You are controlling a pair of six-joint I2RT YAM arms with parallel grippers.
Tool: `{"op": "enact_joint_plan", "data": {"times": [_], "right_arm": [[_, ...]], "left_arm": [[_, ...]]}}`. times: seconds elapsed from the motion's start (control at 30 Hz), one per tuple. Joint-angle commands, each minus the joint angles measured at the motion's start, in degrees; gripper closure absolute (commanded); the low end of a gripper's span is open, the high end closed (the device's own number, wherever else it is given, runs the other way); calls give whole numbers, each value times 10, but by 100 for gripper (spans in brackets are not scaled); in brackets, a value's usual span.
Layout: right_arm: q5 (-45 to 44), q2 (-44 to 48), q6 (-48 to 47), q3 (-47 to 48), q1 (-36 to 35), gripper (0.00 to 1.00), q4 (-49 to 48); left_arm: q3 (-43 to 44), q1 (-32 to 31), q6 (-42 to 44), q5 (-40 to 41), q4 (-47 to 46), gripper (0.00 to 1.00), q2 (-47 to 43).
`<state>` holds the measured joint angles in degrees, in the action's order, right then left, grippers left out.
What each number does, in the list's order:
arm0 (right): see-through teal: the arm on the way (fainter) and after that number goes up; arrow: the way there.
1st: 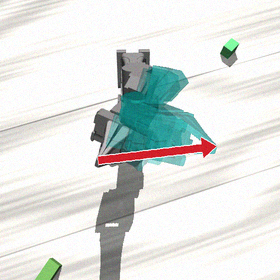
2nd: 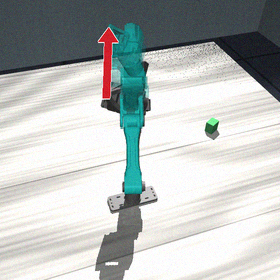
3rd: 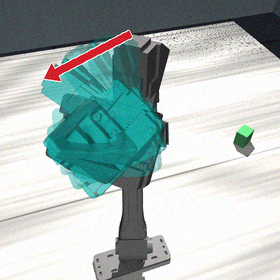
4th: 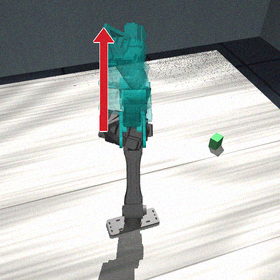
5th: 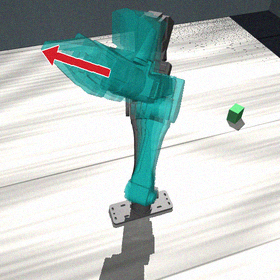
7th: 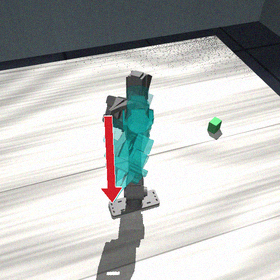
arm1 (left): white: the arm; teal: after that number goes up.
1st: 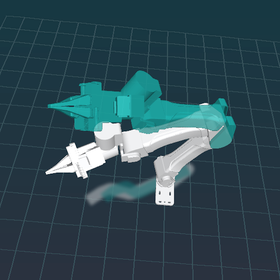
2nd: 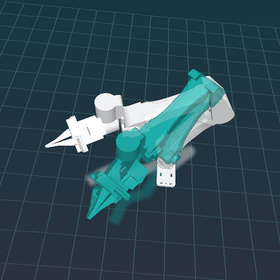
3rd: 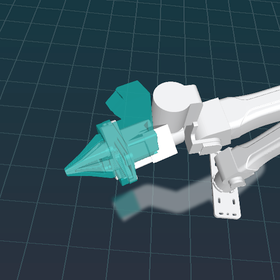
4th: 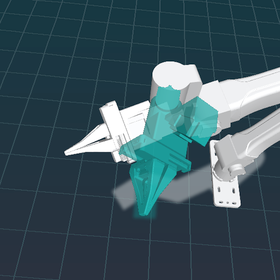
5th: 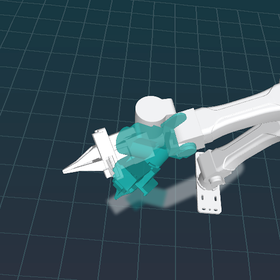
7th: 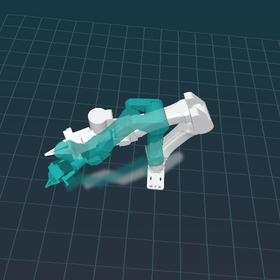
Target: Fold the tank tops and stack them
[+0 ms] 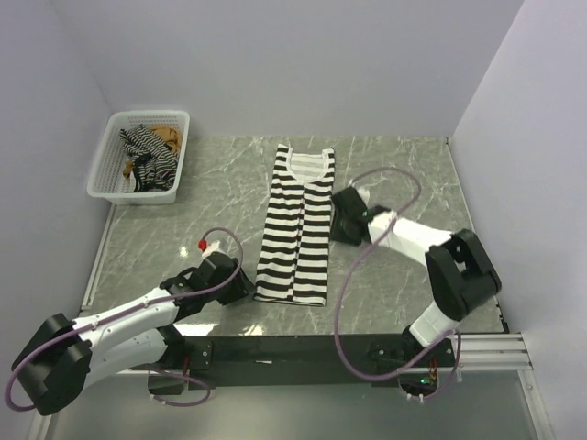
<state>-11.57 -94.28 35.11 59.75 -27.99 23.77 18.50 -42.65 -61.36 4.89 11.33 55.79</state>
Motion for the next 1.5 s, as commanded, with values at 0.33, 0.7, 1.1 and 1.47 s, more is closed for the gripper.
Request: {"op": "enact_joint_plan", "data": {"times": [0.33, 0.7, 1.1, 1.47], "right_arm": [[13, 198, 201, -254, -204, 55, -97], [-6, 225, 281, -300, -299, 56, -57], [-13, 214, 309, -318, -328, 66, -29], [-15, 239, 298, -324, -333, 83, -7]], "left_arm": [[-29, -9, -10, -2, -30, 47, -97], [-27, -11, -12, 1, -51, 50, -2], [0, -39, -13, 38, 8, 57, 58], [7, -108, -40, 52, 17, 84, 78]]}}
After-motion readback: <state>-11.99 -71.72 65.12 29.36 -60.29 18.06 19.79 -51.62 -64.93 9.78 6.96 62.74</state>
